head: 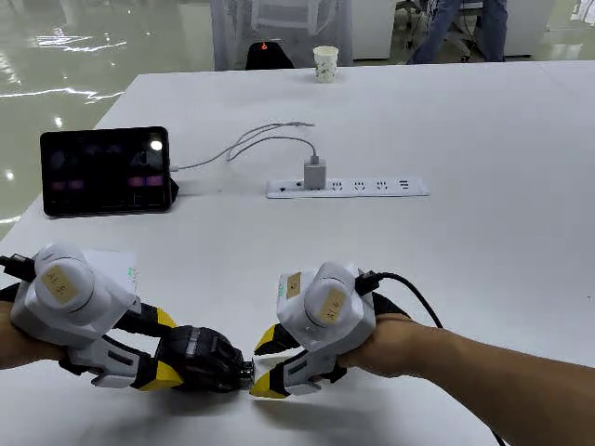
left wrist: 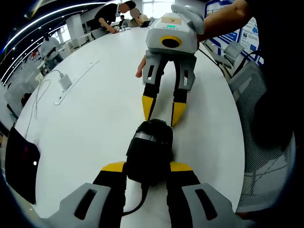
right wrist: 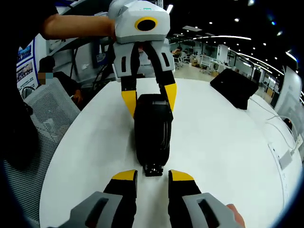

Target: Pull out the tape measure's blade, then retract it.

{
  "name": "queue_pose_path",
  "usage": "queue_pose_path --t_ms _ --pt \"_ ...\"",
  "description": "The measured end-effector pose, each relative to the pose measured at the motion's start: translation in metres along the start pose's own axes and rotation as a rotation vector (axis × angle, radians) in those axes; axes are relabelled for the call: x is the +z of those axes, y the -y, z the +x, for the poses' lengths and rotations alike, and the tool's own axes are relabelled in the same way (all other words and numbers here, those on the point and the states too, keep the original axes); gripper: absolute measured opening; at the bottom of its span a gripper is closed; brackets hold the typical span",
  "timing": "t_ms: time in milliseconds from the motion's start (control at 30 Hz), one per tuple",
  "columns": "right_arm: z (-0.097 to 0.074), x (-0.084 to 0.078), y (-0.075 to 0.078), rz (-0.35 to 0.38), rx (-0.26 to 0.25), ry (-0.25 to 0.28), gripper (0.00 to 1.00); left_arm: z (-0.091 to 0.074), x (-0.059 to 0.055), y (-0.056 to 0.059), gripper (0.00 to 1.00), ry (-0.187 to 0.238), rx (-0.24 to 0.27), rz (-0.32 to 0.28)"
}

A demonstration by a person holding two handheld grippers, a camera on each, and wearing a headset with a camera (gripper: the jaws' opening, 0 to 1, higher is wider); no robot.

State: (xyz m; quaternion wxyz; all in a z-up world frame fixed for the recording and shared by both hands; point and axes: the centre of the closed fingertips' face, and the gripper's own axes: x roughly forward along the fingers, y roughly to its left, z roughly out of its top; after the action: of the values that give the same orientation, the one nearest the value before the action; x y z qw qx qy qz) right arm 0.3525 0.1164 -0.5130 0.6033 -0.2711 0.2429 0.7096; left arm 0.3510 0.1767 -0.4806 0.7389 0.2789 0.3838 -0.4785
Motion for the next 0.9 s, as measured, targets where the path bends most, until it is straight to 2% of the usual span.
queue_pose_path --t_ms 100,300,467,767,900 --pt "0.003 0.001 0.000 0.001 0.003 -0.002 0.20 0.002 -0.004 -0.002 0.26 -0.014 0.000 0.006" --pt "0.008 0.002 0.002 0.000 0.007 -0.005 0.15 0.003 -0.005 -0.004 0.25 -0.011 -0.005 0.007" --pt "0.012 0.000 0.001 -0.010 0.009 -0.018 0.13 0.002 -0.004 -0.002 0.25 -0.006 -0.002 0.007" --pt "0.011 0.000 0.002 -0.035 0.008 -0.005 0.11 0.000 -0.001 0.001 0.24 0.005 -0.002 0.000" --pt "0.011 0.000 0.003 -0.024 0.005 -0.003 0.11 0.000 -0.001 0.001 0.24 0.013 -0.001 -0.011"
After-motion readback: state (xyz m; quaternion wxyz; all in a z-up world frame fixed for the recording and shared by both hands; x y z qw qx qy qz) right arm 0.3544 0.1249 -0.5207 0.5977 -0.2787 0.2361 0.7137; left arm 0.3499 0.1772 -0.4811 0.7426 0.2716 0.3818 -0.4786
